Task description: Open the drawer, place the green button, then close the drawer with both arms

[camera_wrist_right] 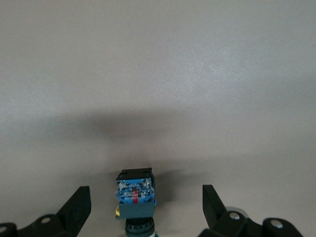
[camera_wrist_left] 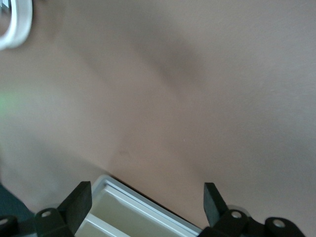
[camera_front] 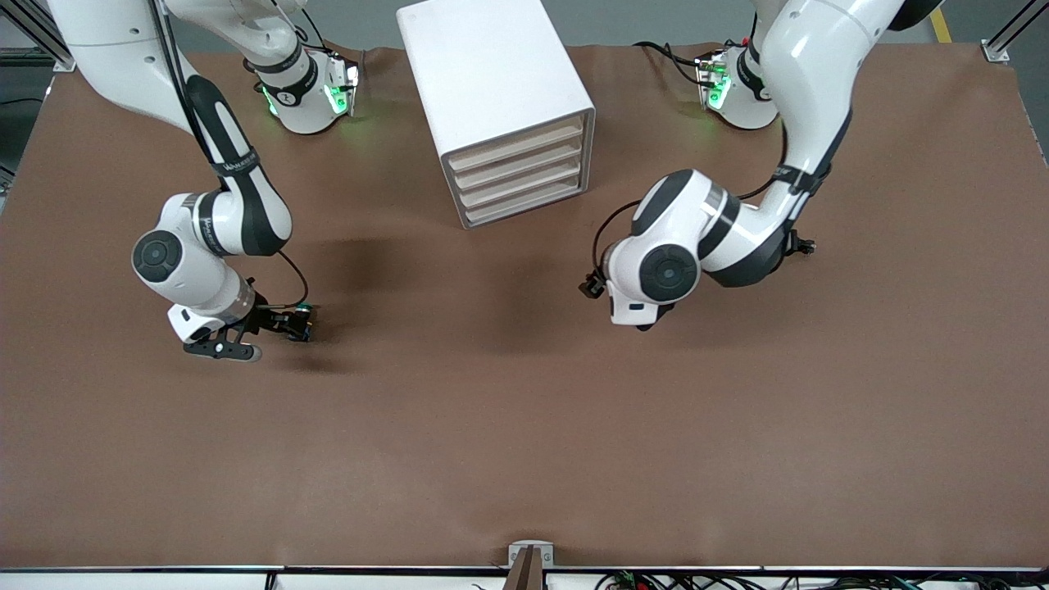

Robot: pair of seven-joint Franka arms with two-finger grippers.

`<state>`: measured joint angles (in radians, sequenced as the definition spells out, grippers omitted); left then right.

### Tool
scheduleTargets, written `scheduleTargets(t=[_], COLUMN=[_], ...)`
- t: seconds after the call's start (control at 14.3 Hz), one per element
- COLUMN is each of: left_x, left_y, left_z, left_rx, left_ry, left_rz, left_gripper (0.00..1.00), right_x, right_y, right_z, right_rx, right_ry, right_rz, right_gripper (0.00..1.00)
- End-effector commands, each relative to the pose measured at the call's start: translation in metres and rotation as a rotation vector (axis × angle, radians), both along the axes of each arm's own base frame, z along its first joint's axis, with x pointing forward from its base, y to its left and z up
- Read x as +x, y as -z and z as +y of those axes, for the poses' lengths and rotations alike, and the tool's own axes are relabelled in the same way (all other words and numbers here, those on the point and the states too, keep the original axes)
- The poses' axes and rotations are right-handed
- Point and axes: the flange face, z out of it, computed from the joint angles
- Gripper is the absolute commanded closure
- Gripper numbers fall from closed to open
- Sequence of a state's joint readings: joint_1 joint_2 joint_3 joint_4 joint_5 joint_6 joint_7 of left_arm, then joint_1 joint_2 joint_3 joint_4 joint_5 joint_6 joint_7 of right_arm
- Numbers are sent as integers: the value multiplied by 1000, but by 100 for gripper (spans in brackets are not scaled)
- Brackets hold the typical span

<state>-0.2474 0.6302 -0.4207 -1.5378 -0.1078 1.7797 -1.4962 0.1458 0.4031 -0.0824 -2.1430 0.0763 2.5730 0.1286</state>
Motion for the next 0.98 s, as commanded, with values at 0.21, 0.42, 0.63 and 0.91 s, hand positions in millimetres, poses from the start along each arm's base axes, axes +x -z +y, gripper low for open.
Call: scheduleTargets(t=[0.21,0.42,0.63,0.91], left_x=[-16,-35,-60,-70], left_y=[37,63,79,82], left_z=[-27,-31,-38,-50], left_rx=[116,222,314,340], left_ry=[-229,-258,-272,-359], left_rz=[225,355,521,611], left_gripper=[0,0,0,0], right_x=[2,-2,-4,-7], right_y=[13,19,30,33], right_z=[8,22,21,22], right_rx=[11,25,22,21], right_ry=[24,23,22,20], right_rz=[3,16,31,43], right_gripper=[0,0,0,0])
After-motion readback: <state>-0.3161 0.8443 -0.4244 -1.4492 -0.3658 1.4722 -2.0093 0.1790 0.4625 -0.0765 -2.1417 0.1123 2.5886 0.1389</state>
